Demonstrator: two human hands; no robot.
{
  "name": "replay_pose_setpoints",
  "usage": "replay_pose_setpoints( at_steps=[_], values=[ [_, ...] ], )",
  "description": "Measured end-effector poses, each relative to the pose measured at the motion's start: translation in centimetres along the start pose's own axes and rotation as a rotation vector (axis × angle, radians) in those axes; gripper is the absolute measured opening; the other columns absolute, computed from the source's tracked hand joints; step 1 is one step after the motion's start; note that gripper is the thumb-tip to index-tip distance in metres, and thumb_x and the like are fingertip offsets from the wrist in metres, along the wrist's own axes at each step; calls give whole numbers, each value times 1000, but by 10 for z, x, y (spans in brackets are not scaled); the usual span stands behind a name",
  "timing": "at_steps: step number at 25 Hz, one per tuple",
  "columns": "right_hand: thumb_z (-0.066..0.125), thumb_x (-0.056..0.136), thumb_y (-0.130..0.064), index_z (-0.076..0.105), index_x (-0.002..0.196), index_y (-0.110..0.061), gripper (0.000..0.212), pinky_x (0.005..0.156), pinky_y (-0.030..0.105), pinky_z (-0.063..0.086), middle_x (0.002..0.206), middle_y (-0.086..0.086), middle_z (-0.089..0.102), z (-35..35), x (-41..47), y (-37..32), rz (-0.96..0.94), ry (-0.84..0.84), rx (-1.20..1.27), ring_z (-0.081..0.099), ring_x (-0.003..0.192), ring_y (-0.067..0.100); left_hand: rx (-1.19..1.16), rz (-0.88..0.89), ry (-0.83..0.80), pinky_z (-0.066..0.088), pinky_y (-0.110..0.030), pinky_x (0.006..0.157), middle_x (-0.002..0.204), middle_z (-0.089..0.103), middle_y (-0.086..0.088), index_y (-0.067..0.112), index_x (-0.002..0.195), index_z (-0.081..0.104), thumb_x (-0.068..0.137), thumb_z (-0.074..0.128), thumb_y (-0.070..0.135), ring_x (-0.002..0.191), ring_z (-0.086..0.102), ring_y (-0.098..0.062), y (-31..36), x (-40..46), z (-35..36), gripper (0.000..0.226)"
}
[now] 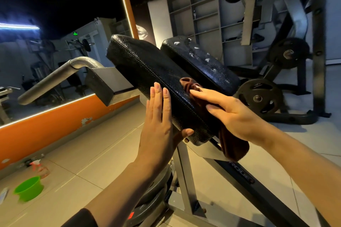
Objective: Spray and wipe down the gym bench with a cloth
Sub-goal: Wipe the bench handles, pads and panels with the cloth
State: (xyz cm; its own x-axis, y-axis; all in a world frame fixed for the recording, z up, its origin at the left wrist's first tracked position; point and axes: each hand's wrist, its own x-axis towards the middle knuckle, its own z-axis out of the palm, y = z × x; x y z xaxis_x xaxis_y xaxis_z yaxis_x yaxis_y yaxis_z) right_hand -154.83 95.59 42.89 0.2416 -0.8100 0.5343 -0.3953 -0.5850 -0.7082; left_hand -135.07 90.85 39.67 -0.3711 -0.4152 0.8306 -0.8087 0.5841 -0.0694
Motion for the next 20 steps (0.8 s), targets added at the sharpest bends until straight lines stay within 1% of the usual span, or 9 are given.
replay_pose_setpoints(
  at_steps=[3,5,7,9,12,15,18,19,20],
  values=[
    [37,101,-2,41,144,-24,48,111,10,23,151,-17,31,11,23,-10,-158,-7,-108,24,139,-6,-3,12,4,-3,-35,120,160,-5,-13,6,153,4,86,36,67,148,-10,-22,-2,-1,1,96],
    [36,101,-3,40,145,-25,49,116,17,18,155,-13,27,13,49,-7,-199,7,-151,18,144,1,-8,23,12,-4,-34,121,160,-5,-14,5,152,5,90,27,71,148,-10,-23,-3,-2,-1,94],
    [36,102,-5,40,145,-29,49,118,25,15,157,-10,25,5,74,4,-119,37,-144,17,145,6,9,28,16,-5,-33,120,160,-4,-14,5,152,5,91,21,72,148,-9,-23,-2,-2,-1,92],
    [37,102,-8,40,146,-28,48,119,28,14,157,-8,27,-6,87,23,-16,82,-150,20,145,10,29,25,21,-7,-31,120,160,-5,-12,6,152,5,91,19,71,148,-10,-22,-1,-3,-1,91],
    [34,105,-14,34,149,-27,46,112,20,12,157,-8,26,-15,75,40,120,113,-207,21,145,11,42,3,23,-9,-30,119,160,-3,-11,7,153,7,90,17,72,148,-10,-20,-1,-4,1,91],
    [33,105,-13,31,150,-26,47,107,16,13,157,-10,25,-13,40,36,160,109,-168,20,144,9,36,-24,27,-9,-30,119,160,-2,-11,10,153,6,89,13,75,148,-12,-20,-1,-3,6,92],
    [36,102,-6,36,148,-26,49,104,4,19,154,-14,28,-6,21,12,49,50,-110,22,142,3,30,-18,31,-10,-32,119,160,-6,-9,11,153,0,89,13,75,148,-14,-20,-1,-3,8,92],
    [37,102,-4,37,147,-24,50,105,4,21,154,-13,30,-2,22,3,-13,19,-112,22,141,2,28,-9,31,-10,-33,119,160,-7,-8,12,153,-2,90,15,74,148,-14,-20,-1,-3,8,90],
    [38,101,-3,37,147,-23,49,110,9,21,154,-11,31,2,27,-5,-75,-5,-130,22,142,1,28,-1,28,-10,-33,119,160,-8,-8,12,153,-4,90,19,72,148,-14,-20,-2,-3,8,90]
  ],
)
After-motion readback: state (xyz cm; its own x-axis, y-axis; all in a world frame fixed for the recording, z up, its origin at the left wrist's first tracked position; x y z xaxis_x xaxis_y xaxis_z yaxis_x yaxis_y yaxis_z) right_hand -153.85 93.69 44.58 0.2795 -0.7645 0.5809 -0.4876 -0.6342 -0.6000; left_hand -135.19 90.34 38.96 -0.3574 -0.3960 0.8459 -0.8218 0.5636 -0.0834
